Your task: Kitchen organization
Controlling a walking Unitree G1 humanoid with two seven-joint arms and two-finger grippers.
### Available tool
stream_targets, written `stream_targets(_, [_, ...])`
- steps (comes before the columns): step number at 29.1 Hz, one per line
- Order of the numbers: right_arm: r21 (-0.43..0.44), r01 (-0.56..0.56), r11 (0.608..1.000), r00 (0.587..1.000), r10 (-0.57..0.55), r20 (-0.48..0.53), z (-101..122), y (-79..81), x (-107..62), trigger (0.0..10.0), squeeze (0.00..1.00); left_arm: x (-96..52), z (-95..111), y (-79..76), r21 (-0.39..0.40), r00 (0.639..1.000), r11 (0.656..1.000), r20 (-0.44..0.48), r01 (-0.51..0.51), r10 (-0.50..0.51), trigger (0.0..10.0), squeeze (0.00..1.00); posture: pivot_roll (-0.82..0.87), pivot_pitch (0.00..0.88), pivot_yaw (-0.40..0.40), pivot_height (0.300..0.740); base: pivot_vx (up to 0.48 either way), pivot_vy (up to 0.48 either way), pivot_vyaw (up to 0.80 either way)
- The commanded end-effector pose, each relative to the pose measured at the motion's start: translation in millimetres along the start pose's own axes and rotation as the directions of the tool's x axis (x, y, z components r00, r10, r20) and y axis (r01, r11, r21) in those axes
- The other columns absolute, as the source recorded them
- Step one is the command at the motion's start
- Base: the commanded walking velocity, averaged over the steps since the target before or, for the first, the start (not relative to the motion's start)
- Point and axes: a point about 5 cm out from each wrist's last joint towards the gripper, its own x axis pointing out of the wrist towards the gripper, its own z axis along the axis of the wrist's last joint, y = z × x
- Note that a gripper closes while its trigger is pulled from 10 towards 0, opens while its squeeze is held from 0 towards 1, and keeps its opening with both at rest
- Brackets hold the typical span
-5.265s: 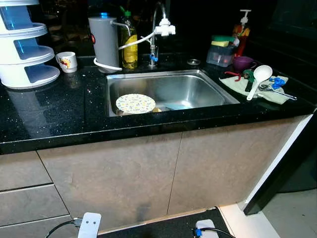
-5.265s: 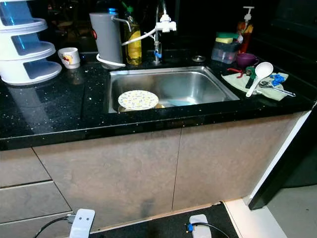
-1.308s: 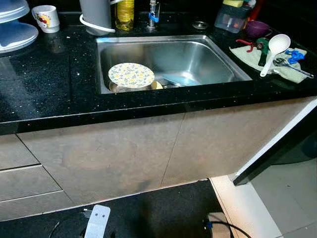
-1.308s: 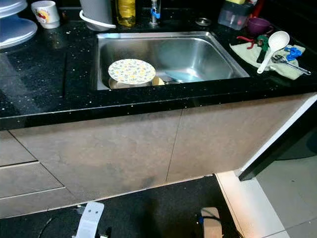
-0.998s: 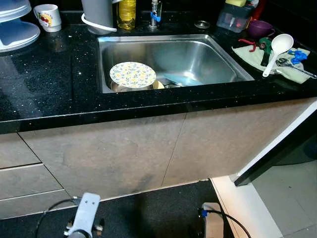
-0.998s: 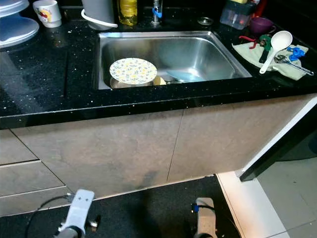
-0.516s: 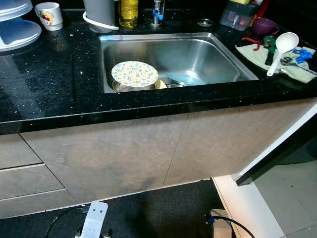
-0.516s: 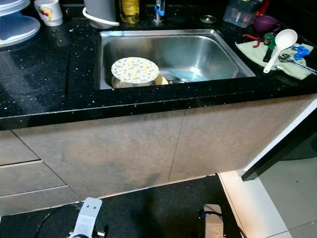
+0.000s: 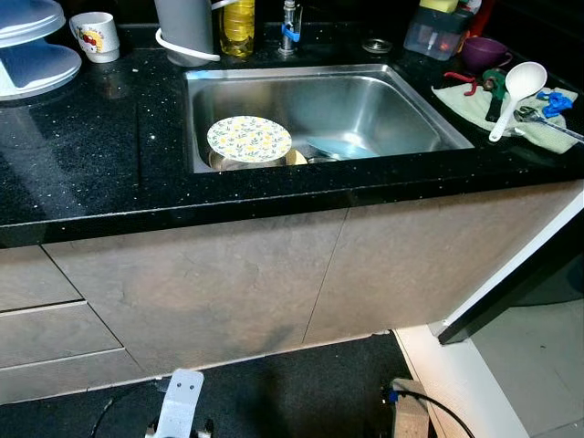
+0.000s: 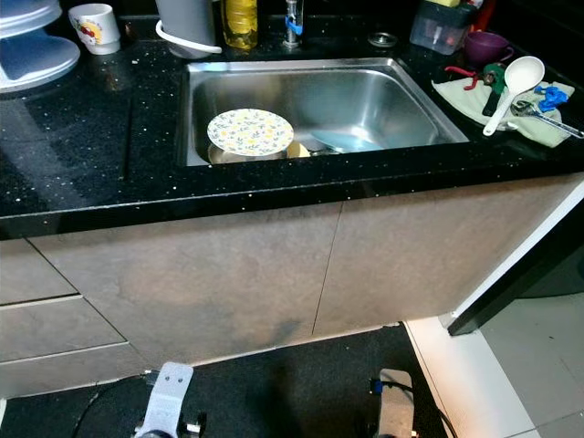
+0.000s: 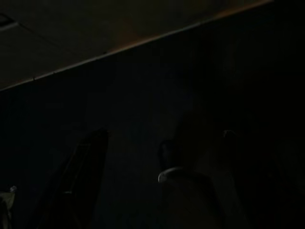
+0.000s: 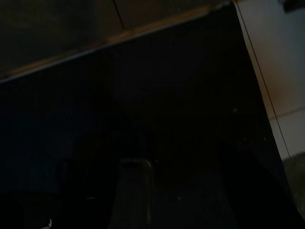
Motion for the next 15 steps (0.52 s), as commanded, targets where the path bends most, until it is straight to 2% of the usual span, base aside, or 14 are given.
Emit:
stream_targets(1, [0.020,0.018,1.000,0.998,-0.017,-0.059,-14,-3.1,-3.8,10.0,0.00,-2.9,-13,1.8,-0.041,0.998,0.999,-0.063,-0.027,0.025,10.0,0.00,-0.09,0.191,-0.043,0.740,0.000,0.000,0.00])
stream_targets(3, [0.091,0.071,0.993,0.995,-0.063,-0.082,-18,-6.6,-4.4,10.0,0.00,-2.2,-13,2.1,-0.094,0.996,0.995,-0.082,-0.042,0.035,10.0,0.00,-0.09,0.184,-0.038,0.740,0.000,0.000,0.00])
stream_targets(5, [0.089,0.069,0.994,0.994,-0.062,-0.086,-18,-6.5,-4.6,10.0,0.00,-2.2,-13,1.6,-0.081,0.996,0.996,-0.081,-0.040,0.033,10.0,0.00,-0.09,0.184,-0.038,0.740,0.000,0.000,0.00])
stream_targets(7, [0.033,0.029,0.999,0.995,-0.026,-0.094,-20,-3.3,-5.0,10.0,0.00,-2.6,-14,-7.2,-0.055,0.997,0.998,-0.078,0.004,-0.008,10.0,0.00,-0.09,0.187,-0.034,0.740,0.000,0.000,0.00])
stream_targets(10, [0.028,0.019,0.999,0.996,-0.016,-0.086,-18,-2.1,-3.9,10.0,0.00,-1.6,-11,-16.1,-0.060,0.996,0.997,-0.074,0.045,-0.049,10.0,0.00,-0.10,0.192,-0.033,0.740,0.000,0.000,0.00])
stream_targets(15, [-0.008,-0.003,1.000,0.998,0.002,-0.069,-6,-3.0,0.1,10.0,0.00,1.4,-2,-27.2,-0.005,0.996,0.998,-0.059,0.068,-0.068,10.0,0.00,-0.09,0.198,-0.046,0.740,0.000,0.000,0.00])
